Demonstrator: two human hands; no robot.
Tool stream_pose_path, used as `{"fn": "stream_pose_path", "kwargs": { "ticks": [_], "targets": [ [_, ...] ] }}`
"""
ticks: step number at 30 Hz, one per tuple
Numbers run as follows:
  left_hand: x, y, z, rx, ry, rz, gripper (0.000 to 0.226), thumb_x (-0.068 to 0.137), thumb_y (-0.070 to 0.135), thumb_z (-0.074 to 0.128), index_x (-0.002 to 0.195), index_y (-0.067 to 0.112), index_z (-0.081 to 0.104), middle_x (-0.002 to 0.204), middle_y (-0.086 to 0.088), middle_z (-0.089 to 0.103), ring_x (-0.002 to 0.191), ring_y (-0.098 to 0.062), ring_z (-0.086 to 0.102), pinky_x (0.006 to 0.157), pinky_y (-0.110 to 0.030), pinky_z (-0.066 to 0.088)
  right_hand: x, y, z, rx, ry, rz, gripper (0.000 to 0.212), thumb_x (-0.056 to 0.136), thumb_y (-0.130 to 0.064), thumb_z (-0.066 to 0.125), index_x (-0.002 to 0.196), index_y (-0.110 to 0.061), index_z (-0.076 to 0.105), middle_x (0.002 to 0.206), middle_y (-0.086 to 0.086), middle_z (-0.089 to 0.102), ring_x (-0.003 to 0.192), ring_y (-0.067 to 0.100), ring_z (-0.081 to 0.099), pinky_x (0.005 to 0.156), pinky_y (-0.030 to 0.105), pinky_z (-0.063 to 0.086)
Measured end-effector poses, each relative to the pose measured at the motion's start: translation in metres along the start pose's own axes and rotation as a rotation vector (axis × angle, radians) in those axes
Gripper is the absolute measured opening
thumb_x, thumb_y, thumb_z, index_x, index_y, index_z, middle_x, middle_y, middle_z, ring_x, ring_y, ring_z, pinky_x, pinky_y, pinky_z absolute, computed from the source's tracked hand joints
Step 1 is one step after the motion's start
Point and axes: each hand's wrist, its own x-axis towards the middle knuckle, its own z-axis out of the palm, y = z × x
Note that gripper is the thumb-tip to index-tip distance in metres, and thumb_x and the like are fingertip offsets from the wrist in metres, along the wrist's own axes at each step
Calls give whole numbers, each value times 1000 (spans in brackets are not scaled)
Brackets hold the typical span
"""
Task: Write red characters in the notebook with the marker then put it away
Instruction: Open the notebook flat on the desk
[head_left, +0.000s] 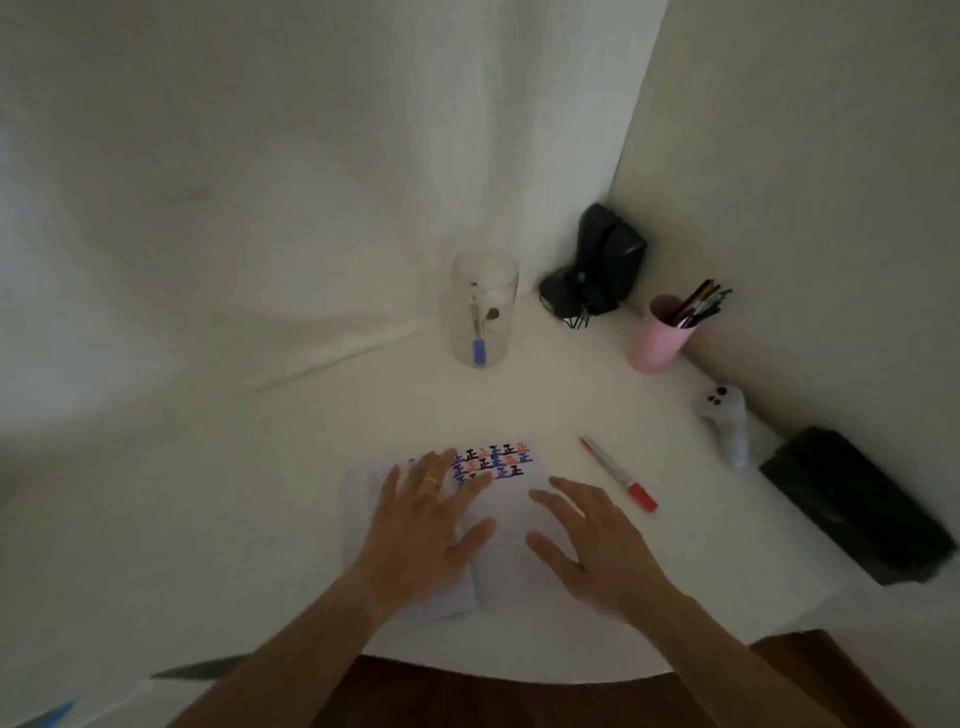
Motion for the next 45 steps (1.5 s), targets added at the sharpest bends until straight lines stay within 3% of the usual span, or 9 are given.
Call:
{"fn": "stream_pose_path", "kwargs": {
  "ticks": [3,5,10,16,24,29,35,40,45],
  "targets": [
    [6,-15,51,35,1,11,67,91,78,26,151,49,37,171,-4,17,158,-28,11,123,-62,19,16,18,51,-55,30,-38,65,95,-69,28,146,-34,46,161,1,39,147,26,35,116,46,35],
    [5,-26,79,70,85,40,66,91,77,32,151,50,37,172,-2,11,159,-25,4,124,-62,15,19,28,79,-86,131,-79,61,96,-65,35,145,-31,50,160,4,40,146,29,36,115,47,35],
    [7,-35,104,114,171,64,65,90,77,30,150,54,34,172,1,11,159,-21,1,125,-60,13,19,34,106,-122,302,-126,56,97,-57,43,144,-28,51,158,5,43,145,29,37,115,46,34],
    [5,-31,104,93,195,26,82,77,87,-2,150,60,22,173,7,2,159,-16,-6,128,-53,3,18,34,112,-119,387,-125,57,95,-63,35,142,-34,51,154,1,47,141,25,40,116,43,35],
    [-6,-23,106,140,279,7,69,85,69,19,144,46,47,166,-4,33,153,-27,27,125,-50,23,11,31,109,-70,356,-91,60,90,-66,36,141,-35,50,155,-1,46,143,20,36,116,35,30],
    [-17,-14,105,71,139,-106,56,99,63,23,154,52,21,173,-1,6,159,-29,0,128,-53,2,2,25,100,-119,351,-24,56,96,-57,41,142,-25,49,154,8,45,143,26,34,116,38,30],
    [-20,-16,107,58,143,-96,57,99,65,21,154,55,16,173,3,0,159,-26,-6,128,-53,-4,9,30,86,-236,432,18,53,100,-45,41,148,-22,44,157,12,41,145,33,33,115,44,32],
    [-19,-19,110,67,172,-70,58,98,66,19,155,55,13,173,2,-1,159,-27,-8,128,-53,-5,28,48,62,-394,484,245,49,99,-17,42,147,-27,41,141,11,52,124,33,52,95,41,43],
    [-15,-20,111,92,151,-76,60,98,67,16,155,55,8,173,1,-7,158,-28,-12,127,-54,-7,38,58,57,-476,398,342,50,98,-8,43,146,-24,40,122,10,61,113,31,58,84,38,47]
  ]
}}
